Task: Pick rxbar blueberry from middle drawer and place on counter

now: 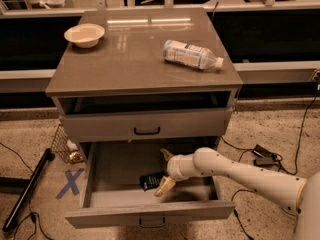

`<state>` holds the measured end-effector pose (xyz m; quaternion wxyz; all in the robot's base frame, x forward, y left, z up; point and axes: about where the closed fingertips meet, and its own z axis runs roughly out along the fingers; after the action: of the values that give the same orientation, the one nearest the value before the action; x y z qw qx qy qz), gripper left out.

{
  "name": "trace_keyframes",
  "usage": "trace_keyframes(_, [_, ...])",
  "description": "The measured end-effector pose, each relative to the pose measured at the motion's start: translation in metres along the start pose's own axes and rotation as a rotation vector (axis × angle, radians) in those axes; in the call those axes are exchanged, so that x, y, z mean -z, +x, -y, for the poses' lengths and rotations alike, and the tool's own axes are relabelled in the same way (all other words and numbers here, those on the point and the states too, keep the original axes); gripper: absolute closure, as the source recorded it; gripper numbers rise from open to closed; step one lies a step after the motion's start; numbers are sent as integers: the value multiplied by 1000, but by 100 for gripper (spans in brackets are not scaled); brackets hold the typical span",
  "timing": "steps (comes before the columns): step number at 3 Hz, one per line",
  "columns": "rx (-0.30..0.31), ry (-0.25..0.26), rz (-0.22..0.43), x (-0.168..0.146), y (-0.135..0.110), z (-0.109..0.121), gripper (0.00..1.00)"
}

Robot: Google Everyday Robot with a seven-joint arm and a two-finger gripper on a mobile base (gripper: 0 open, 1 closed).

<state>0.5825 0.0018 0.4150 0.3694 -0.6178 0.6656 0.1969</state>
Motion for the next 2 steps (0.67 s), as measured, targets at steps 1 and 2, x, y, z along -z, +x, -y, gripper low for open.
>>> trace_keyframes(1, [-16,-43,4,-11,2,-3,0])
trace_keyframes(2, [-31,-74,8,-20,5,-5,0])
